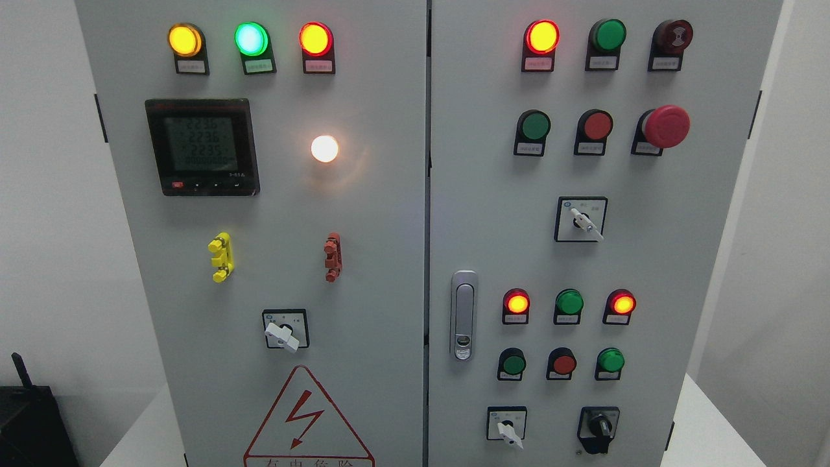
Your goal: Trip black knob to open circuit
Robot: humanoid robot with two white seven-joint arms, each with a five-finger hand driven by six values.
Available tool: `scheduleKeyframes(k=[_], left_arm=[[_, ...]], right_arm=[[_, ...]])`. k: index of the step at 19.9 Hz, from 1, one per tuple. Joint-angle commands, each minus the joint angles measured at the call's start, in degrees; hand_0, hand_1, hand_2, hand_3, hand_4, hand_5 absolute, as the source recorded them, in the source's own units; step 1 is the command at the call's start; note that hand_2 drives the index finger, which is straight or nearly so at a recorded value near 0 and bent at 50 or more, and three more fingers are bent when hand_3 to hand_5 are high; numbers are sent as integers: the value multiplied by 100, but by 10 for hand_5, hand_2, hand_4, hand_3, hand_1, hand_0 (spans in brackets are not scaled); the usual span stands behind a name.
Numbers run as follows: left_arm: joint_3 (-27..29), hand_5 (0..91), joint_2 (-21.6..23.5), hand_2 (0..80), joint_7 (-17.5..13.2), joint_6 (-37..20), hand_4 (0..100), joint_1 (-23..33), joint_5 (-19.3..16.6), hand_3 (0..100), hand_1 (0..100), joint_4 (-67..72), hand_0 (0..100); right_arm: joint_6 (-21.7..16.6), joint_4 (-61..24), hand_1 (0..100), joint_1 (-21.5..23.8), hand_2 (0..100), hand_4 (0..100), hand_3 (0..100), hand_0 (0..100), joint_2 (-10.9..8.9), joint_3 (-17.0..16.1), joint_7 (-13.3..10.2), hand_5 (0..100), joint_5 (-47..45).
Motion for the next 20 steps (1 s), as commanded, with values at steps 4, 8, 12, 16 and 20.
scheduleKeyframes(k=[4, 8, 12, 16, 20], left_arm=[[-3, 0, 0, 0, 4, 2, 0, 1, 0, 0, 389, -93, 120], [-3, 0, 0, 0, 4, 2, 0, 0, 0, 0, 389, -93, 120], [-3, 0, 0, 0, 4, 2, 0, 1, 0, 0, 389, -93, 120], [-3, 0, 0, 0, 4, 2, 0, 1, 0, 0, 389, -93, 120], [5, 0, 0, 0, 4, 2, 0, 1, 0, 0, 389, -93, 120]], right_arm=[[-1, 1, 45, 0, 0, 0, 0, 0, -8, 5, 5, 0, -134], [8, 1, 45, 0, 0, 0, 0, 0, -8, 5, -4, 0, -134], [-1, -17, 46, 0, 0, 0, 0, 0, 1, 5, -4, 0, -126], [-19, -61, 47, -9, 0, 0, 0, 0, -8, 5, -4, 0, -135], [-80, -79, 46, -149, 0, 0, 0, 0, -8, -4, -48, 0, -134]])
